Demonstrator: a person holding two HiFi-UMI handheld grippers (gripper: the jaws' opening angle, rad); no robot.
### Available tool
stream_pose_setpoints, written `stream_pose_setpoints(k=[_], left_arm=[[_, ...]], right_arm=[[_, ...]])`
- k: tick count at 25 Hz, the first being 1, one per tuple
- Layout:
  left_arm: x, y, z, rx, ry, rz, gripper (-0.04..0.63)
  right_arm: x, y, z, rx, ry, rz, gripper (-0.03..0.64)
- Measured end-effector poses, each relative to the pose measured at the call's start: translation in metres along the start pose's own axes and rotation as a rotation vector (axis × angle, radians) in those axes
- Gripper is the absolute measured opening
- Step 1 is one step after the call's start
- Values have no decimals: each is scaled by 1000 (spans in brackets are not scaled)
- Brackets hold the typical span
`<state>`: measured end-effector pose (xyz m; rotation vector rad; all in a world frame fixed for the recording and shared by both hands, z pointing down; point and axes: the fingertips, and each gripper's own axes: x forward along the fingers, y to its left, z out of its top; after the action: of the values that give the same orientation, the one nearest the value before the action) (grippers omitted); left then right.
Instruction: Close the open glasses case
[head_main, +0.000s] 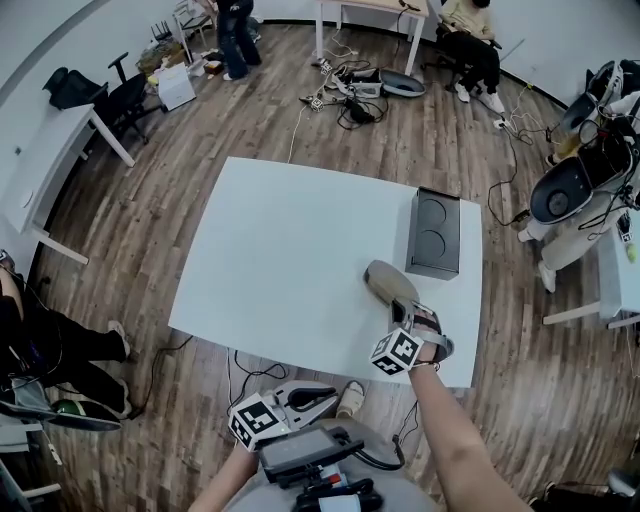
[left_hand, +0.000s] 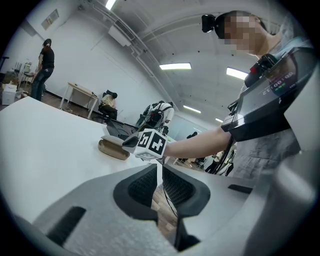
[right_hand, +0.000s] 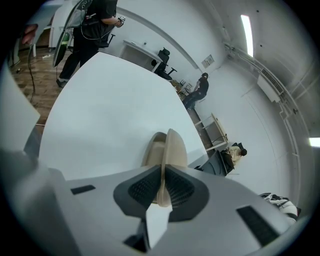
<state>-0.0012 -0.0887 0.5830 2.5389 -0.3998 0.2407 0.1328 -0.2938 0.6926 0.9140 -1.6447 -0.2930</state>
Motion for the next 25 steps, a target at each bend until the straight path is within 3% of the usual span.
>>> stream_pose_setpoints(k=[25], left_arm=[[-30,8,-19,-33,8,42,26]], right_arm=[[12,35,-1,-118,50,-16,37]])
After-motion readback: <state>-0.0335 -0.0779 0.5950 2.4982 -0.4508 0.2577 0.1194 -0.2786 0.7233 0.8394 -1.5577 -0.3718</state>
